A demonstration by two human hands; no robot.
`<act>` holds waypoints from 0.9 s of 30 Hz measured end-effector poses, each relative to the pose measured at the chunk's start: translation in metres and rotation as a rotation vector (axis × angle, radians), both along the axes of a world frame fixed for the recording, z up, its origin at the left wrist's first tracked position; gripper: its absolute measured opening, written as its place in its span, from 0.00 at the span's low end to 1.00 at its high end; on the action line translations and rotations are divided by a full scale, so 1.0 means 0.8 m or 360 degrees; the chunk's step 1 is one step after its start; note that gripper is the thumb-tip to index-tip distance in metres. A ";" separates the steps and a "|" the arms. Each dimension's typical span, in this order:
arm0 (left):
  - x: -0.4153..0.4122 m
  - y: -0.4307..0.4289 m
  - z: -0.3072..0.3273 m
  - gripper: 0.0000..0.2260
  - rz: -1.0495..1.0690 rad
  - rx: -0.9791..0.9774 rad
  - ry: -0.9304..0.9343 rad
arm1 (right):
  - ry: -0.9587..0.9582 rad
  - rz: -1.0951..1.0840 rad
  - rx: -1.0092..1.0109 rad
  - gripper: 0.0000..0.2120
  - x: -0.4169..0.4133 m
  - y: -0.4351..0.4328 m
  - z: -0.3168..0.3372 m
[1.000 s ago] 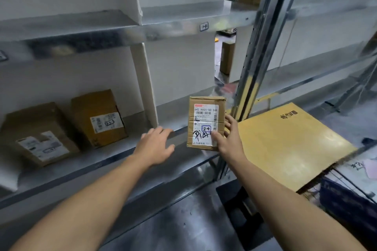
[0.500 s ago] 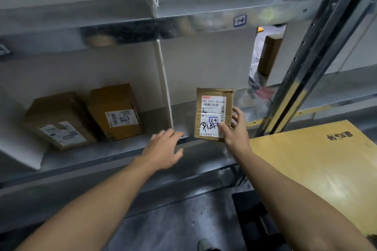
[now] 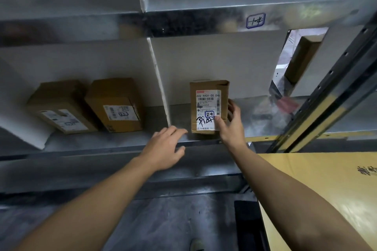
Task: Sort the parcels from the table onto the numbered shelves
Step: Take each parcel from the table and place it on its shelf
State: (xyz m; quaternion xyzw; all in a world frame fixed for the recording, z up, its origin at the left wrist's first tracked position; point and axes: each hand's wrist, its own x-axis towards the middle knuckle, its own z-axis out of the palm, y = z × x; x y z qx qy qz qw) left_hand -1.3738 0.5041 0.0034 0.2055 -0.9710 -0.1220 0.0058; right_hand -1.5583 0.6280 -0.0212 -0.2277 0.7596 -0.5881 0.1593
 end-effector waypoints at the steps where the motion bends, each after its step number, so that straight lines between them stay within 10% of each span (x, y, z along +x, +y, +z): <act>1: -0.001 0.000 -0.001 0.24 0.0005 0.0008 0.0012 | 0.0009 0.0003 0.0002 0.30 -0.003 -0.001 -0.001; 27: 0.007 -0.003 0.002 0.23 0.0024 0.0132 0.0088 | -0.0090 0.0155 -0.0009 0.40 -0.005 -0.016 -0.024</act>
